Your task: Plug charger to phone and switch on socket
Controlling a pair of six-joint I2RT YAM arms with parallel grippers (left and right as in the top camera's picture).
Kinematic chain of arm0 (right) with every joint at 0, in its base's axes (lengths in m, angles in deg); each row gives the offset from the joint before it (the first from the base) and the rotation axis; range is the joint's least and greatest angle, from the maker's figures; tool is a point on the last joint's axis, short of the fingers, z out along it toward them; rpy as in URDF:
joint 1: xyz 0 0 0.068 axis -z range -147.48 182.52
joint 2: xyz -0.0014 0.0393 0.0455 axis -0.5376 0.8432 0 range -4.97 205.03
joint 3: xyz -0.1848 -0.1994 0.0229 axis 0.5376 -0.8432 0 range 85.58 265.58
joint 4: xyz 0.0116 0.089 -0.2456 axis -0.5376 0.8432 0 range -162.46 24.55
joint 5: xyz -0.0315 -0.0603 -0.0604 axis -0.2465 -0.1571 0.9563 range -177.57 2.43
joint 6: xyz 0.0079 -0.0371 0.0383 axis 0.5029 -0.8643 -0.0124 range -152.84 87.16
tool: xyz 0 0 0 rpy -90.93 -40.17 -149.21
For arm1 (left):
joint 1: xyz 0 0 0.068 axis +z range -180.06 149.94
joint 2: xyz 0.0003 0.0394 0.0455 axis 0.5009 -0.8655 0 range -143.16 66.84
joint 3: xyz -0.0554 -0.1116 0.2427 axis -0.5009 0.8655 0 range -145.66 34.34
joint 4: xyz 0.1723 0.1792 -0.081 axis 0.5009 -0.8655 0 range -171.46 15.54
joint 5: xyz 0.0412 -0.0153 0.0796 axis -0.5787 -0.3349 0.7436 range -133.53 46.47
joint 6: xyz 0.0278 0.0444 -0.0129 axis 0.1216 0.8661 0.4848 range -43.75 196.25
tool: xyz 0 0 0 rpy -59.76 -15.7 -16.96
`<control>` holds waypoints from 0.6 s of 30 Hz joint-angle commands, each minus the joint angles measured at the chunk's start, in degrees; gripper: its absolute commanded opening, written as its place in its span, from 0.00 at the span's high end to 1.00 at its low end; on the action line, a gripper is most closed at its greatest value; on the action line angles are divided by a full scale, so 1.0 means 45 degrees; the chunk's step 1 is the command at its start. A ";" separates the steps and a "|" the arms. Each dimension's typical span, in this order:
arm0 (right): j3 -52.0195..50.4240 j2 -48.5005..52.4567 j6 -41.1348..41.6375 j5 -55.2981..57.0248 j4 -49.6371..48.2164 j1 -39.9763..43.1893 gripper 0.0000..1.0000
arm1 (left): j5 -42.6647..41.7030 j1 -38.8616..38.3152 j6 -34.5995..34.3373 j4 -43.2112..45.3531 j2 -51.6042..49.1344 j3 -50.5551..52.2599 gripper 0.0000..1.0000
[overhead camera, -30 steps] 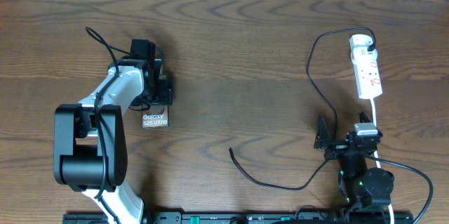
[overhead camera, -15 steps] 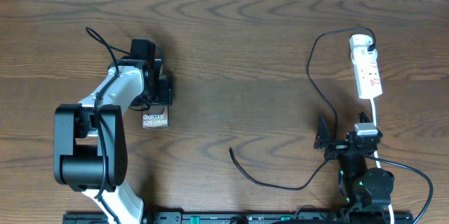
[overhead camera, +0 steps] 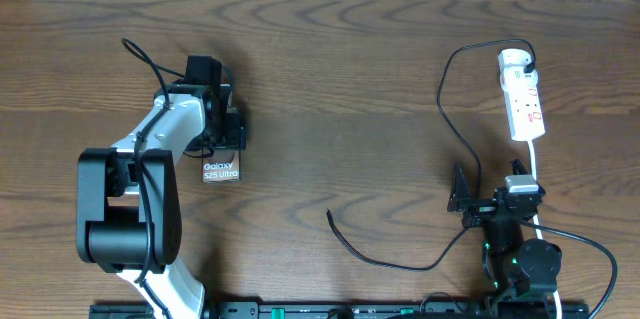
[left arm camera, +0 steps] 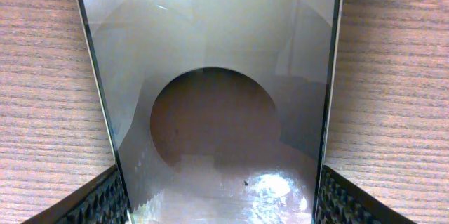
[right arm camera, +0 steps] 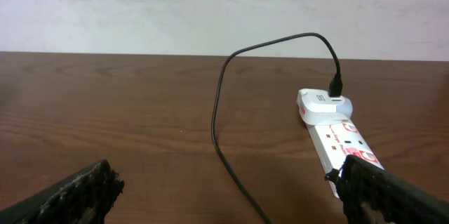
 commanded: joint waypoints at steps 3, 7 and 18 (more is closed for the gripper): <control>-0.0015 -0.0044 -0.0087 0.0102 0.0058 -0.0078 0.01 | -0.0758 0.0005 0.0015 -0.0117 0.0185 0.0214 0.93; -0.0015 -0.0044 -0.0087 0.0102 0.0053 -0.0078 0.01 | -0.0758 0.0005 0.0015 -0.0117 0.0578 0.0189 0.93; -0.0015 -0.0044 -0.0087 0.0102 0.0058 -0.0078 0.01 | -0.0758 0.0005 0.0015 -0.0160 0.1467 0.0189 0.93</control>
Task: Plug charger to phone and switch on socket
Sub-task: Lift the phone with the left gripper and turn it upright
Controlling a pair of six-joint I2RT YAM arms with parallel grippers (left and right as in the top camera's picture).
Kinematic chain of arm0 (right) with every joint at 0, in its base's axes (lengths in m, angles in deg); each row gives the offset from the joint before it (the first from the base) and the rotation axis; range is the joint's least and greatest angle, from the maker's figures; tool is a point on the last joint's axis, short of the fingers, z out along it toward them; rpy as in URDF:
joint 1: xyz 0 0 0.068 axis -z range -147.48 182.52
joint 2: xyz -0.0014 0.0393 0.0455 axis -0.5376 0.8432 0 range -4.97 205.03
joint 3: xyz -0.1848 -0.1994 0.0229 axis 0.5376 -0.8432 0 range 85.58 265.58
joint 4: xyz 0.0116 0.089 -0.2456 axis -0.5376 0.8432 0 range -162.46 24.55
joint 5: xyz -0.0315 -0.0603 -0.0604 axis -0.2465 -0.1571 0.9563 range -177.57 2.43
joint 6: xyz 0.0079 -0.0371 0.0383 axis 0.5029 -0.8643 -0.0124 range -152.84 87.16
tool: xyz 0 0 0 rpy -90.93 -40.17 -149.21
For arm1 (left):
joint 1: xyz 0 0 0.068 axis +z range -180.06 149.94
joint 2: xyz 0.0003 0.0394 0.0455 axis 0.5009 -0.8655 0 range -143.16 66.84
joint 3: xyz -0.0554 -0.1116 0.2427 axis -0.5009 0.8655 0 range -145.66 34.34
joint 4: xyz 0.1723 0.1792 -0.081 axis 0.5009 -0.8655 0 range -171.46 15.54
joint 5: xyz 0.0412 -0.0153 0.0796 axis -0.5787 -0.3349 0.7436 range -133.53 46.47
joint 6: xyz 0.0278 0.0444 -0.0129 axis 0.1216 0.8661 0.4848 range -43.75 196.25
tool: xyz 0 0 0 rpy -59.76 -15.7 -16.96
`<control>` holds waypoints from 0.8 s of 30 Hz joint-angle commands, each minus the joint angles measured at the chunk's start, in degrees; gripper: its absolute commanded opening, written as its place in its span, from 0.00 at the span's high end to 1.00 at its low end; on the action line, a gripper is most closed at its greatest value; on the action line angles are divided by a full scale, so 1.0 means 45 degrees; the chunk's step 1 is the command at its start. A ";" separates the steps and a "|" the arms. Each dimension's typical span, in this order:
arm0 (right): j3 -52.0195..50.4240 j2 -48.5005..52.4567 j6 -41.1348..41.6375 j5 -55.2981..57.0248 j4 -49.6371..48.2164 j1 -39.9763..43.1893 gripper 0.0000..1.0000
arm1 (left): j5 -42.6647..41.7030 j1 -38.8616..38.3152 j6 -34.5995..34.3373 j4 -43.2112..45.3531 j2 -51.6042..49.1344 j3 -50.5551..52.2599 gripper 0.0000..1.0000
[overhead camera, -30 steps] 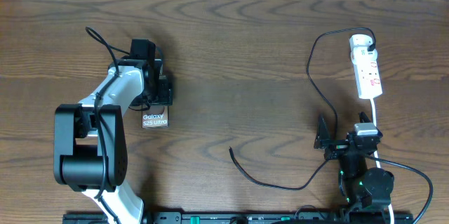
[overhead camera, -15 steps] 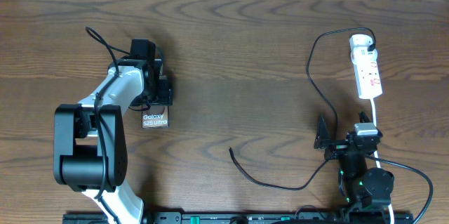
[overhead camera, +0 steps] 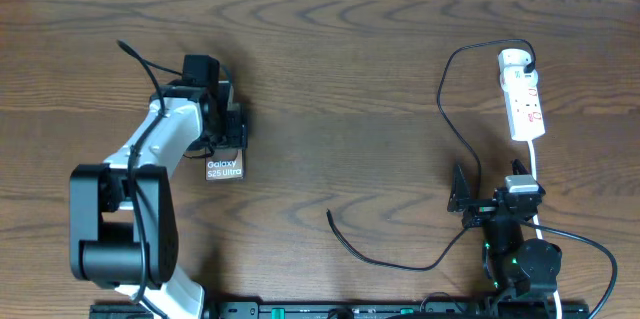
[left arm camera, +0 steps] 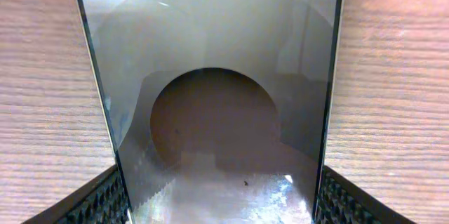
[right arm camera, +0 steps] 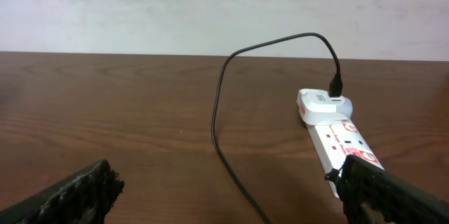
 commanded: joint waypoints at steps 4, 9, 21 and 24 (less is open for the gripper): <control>-0.0015 -0.0044 -0.0087 0.0102 0.0058 -0.0078 0.01 | -0.0170 0.0019 0.0015 -0.0267 0.0568 -0.0024 0.93; -0.0015 -0.0044 -0.0087 0.0102 0.0058 -0.0078 0.01 | -0.0189 0.0019 -0.0068 -0.0457 0.0583 -0.0024 0.93; -0.0015 -0.0044 -0.0087 0.0102 0.0058 -0.0078 0.01 | -0.3711 0.0034 -0.1054 -0.0500 0.0583 -0.0175 0.93; -0.0015 -0.0044 -0.0087 0.0102 0.0053 -0.0078 0.01 | -0.5231 0.0034 -0.1229 -0.0495 0.0583 -0.0204 0.93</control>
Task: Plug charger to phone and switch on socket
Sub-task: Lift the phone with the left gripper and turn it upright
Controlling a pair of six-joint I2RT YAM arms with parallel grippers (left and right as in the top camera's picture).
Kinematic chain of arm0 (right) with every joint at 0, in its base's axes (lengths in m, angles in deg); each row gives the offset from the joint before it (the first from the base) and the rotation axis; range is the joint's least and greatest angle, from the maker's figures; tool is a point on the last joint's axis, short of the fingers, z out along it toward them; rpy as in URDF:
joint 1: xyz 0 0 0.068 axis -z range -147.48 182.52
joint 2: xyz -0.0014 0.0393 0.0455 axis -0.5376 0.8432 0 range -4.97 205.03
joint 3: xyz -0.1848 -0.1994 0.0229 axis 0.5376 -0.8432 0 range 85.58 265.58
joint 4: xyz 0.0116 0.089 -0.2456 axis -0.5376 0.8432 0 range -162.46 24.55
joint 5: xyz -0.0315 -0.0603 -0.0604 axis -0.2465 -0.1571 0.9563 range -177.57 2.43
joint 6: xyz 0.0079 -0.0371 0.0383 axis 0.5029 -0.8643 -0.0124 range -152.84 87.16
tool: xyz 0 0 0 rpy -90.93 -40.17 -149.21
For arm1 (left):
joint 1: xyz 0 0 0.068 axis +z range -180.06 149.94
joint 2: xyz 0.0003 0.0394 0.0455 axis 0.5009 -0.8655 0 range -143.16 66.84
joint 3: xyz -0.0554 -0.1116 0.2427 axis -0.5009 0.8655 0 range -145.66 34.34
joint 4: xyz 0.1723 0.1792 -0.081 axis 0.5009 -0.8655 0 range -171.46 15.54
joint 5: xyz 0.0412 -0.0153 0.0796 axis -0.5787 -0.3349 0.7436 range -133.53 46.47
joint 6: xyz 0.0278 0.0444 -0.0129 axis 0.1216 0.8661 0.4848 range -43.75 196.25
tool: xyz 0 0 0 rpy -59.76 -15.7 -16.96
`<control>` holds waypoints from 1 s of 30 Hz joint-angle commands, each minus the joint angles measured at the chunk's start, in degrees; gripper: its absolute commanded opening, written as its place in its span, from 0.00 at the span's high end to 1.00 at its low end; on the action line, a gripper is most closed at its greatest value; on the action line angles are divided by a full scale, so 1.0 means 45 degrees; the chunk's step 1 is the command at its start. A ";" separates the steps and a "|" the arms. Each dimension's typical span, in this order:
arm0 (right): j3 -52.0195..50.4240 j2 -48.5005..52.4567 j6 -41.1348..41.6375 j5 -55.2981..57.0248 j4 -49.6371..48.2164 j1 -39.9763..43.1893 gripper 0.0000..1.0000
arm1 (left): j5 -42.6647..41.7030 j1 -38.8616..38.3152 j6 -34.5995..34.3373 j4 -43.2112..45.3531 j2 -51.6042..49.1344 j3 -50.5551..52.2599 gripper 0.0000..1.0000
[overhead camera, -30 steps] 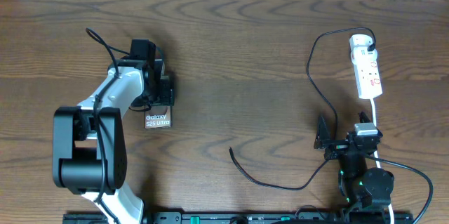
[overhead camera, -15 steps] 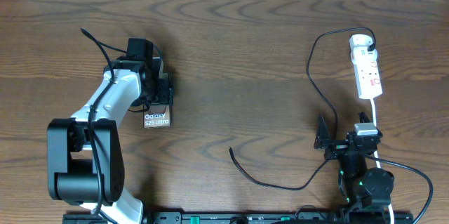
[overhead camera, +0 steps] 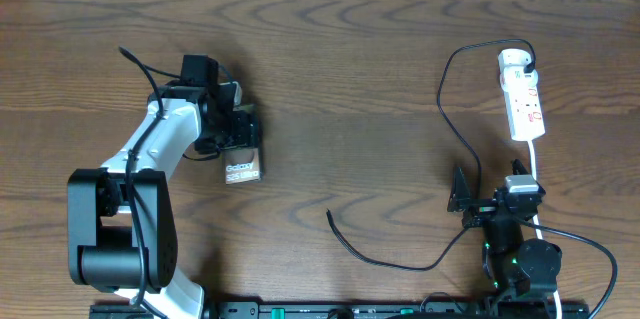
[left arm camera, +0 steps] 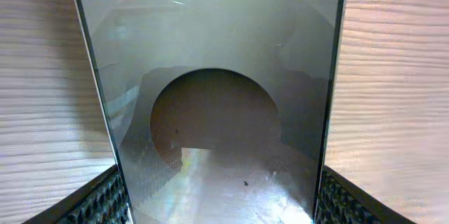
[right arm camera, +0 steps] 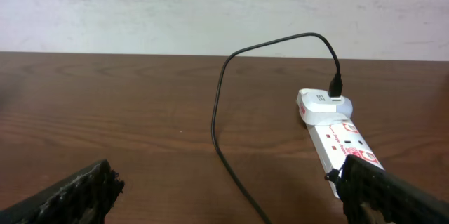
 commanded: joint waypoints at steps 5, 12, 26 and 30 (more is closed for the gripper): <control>-0.0015 -0.0044 -0.0087 0.0102 0.0058 -0.0078 0.01 | -0.4507 0.0170 -0.2021 0.0180 0.0403 -0.0204 0.93; -0.0015 -0.0044 -0.0083 0.0102 0.0053 -0.0078 0.01 | -0.7970 0.0680 -0.5115 0.0937 0.0403 -0.0204 0.93; -0.0015 -0.0044 -0.0087 0.0102 0.0058 -0.0078 0.01 | -1.1050 0.1151 -1.2818 0.1069 0.0403 -0.0204 0.93; -0.0015 -0.0044 -0.0083 0.0102 0.0058 -0.0078 0.01 | -1.1730 0.1146 -1.4761 0.1064 0.0403 -0.0204 0.93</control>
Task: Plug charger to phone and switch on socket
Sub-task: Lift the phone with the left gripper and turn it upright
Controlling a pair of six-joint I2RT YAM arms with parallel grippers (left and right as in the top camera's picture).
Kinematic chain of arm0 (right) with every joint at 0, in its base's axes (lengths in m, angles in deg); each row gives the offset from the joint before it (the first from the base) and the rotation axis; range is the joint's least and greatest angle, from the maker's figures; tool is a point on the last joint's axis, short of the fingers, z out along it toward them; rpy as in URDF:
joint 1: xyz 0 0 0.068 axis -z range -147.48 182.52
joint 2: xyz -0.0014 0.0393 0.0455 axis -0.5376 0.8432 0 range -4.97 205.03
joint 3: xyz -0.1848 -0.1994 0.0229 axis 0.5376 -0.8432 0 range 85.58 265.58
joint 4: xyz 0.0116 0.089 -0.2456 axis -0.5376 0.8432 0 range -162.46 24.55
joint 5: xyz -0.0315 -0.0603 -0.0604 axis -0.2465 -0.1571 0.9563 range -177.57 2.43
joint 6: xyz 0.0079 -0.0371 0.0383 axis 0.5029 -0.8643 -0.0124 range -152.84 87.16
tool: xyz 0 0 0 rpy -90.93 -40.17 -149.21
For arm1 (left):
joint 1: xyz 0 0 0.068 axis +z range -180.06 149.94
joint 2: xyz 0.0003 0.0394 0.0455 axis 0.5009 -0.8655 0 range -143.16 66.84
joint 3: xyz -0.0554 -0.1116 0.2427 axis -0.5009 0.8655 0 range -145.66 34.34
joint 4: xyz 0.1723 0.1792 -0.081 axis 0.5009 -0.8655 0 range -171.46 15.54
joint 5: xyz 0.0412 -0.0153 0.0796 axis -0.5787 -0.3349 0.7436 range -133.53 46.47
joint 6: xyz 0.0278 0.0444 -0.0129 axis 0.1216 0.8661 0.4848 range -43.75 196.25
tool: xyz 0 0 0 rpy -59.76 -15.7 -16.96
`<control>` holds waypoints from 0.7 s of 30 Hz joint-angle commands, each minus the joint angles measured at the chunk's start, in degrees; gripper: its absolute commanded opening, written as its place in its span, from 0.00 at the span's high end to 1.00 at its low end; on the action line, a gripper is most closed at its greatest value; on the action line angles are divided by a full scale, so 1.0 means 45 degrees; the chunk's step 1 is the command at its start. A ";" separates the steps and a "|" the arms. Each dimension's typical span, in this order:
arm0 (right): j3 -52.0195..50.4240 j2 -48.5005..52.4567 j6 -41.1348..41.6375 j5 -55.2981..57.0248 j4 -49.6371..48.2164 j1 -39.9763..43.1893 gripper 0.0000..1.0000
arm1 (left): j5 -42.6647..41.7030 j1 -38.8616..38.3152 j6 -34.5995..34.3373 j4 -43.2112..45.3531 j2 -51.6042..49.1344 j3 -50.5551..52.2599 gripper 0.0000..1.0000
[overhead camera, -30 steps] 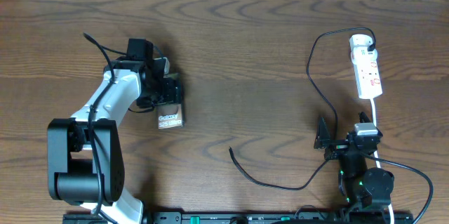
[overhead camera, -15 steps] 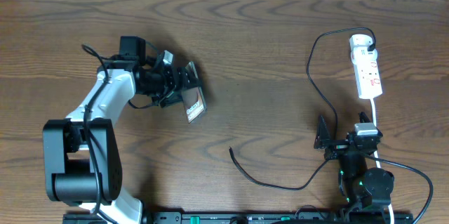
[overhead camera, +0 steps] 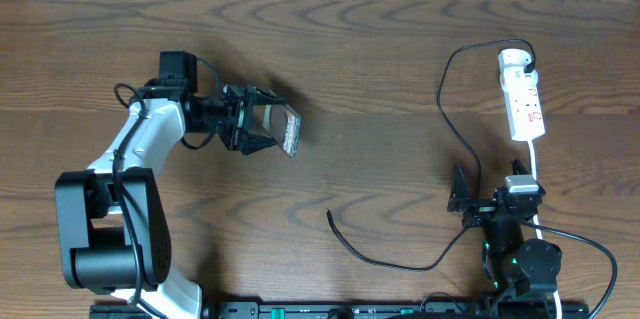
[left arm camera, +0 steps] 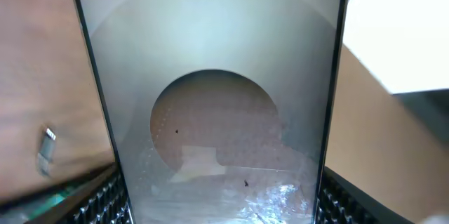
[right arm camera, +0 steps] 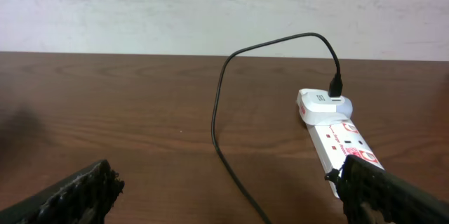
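My left gripper [overhead camera: 262, 129] is shut on the phone [overhead camera: 288, 134]. It holds the phone off the table, turned on edge, with its free end pointing right. In the left wrist view the phone's screen [left arm camera: 210, 97] fills the frame between the two fingers [left arm camera: 105, 196]. The white power strip [overhead camera: 526, 104] lies at the far right, with the charger adapter [overhead camera: 513, 59] plugged in at its far end. The black cable [overhead camera: 455, 134] runs from the adapter to a loose end [overhead camera: 331, 216] at mid-table. My right gripper [overhead camera: 470, 202] rests open near the table's front edge, holding nothing.
The brown wooden table [overhead camera: 380, 39] carries the cable's loop [overhead camera: 400, 262] along the front between both arms. The strip's own white lead [overhead camera: 538, 174] passes beside the right arm. A pale wall [right arm camera: 210, 6] stands behind the table's far edge.
The left gripper, still shut on the phone, has swung to point right. The phone has gone from lying flat with its printed back up to held on edge, higher and further right. The right arm is unmoved.
At first my left gripper was shut on the phone, which lay flat at the table's left with its label up. It stayed so, then stood a little further right. Now the phone is raised and turned towards the cable side. The right gripper stayed open and still throughout.
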 commanded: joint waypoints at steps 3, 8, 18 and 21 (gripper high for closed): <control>-0.0015 -0.0044 -0.0087 0.0102 0.0053 -0.0078 0.01 | -0.1962 0.0063 -0.3337 0.0015 0.0403 -0.0204 0.93; -0.0015 -0.0044 -0.0083 0.0102 0.0058 -0.0078 0.01 | -0.2399 0.0063 -0.4284 0.0015 0.0403 -0.0204 0.93; -0.0015 -0.0044 -0.0083 0.0102 0.0058 -0.0078 0.01 | -0.2443 0.0063 -0.5110 0.0015 0.0403 -0.0204 0.93; -0.0015 -0.0044 -0.0087 0.0102 0.0058 -0.0078 0.01 | -0.2443 0.0063 -0.5110 0.0015 0.0403 -0.0204 0.93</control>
